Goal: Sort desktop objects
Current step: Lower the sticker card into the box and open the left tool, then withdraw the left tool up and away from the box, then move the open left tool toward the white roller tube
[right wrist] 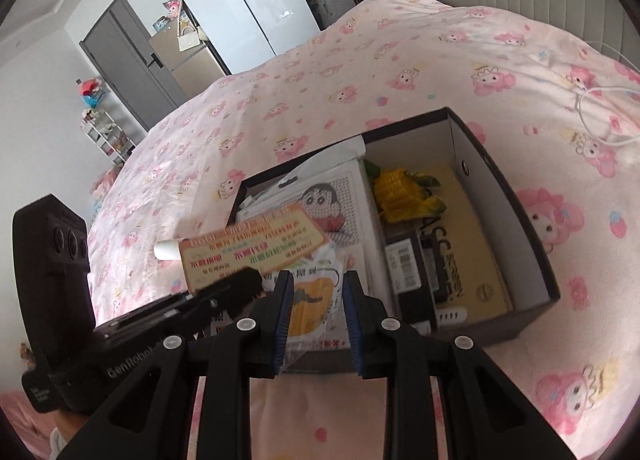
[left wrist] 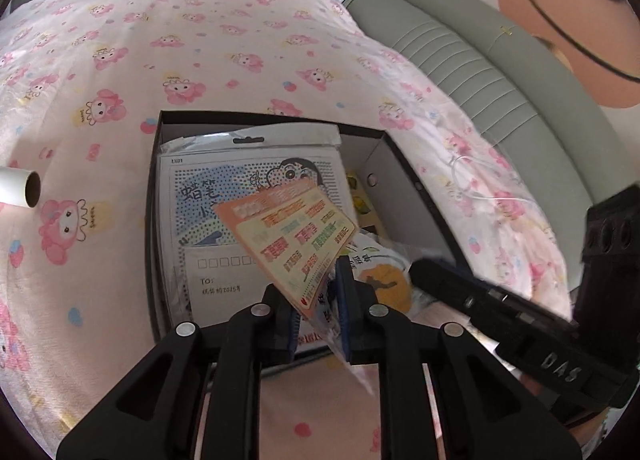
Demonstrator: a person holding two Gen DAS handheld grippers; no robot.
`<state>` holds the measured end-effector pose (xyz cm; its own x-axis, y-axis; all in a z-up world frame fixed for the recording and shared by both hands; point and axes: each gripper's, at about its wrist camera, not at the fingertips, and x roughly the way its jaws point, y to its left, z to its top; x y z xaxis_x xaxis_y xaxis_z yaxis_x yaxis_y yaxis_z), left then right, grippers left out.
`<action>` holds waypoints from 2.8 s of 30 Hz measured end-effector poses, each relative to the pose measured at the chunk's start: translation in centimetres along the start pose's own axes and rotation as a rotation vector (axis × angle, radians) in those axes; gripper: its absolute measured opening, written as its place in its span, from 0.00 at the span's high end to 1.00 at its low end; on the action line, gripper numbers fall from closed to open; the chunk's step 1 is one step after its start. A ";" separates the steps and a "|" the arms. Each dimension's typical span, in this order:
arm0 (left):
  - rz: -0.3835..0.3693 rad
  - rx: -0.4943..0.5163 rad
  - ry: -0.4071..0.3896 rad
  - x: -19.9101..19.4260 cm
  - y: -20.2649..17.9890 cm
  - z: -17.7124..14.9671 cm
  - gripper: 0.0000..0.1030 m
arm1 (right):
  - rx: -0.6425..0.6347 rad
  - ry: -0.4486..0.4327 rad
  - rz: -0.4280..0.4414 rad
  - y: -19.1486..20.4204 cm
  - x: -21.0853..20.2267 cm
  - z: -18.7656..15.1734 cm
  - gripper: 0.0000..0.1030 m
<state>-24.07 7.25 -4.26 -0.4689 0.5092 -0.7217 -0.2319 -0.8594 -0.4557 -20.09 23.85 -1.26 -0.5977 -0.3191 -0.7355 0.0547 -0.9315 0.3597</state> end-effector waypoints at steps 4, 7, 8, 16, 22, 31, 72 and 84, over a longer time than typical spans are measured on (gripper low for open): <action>0.056 -0.022 0.008 2.2 0.6 1.1 0.79 | -0.021 0.023 0.002 -0.5 2.4 1.2 0.79; 0.110 -0.016 0.043 3.6 1.0 1.8 0.78 | -0.026 0.059 -0.038 -1.1 4.1 1.0 0.79; 0.125 -0.013 0.043 3.7 1.0 1.8 0.71 | -0.018 0.059 -0.043 -1.3 4.3 0.9 0.79; 0.223 0.006 -0.041 1.3 1.3 0.5 0.61 | 0.002 0.017 -0.048 -1.8 2.9 0.4 0.79; 0.277 0.074 -0.089 0.4 0.5 -0.2 0.63 | -0.037 0.048 -0.005 -0.5 3.5 0.0 0.79; 0.245 0.123 0.003 0.5 -0.1 -1.4 0.68 | -0.023 0.091 -0.034 0.0 4.7 -1.5 0.79; 0.189 -0.187 -0.253 -20.2 11.1 -11.4 0.68 | -0.223 0.090 0.086 14.9 2.0 -5.8 0.79; 0.262 -0.203 -0.262 -20.5 15.4 -9.4 0.68 | -0.279 0.086 0.102 18.7 3.8 -6.1 0.78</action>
<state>-10.01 -16.03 -1.39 -0.6965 0.2228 -0.6821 0.0846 -0.9184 -0.3864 -16.46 4.11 -0.82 -0.5088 -0.4155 -0.7540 0.3353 -0.9023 0.2710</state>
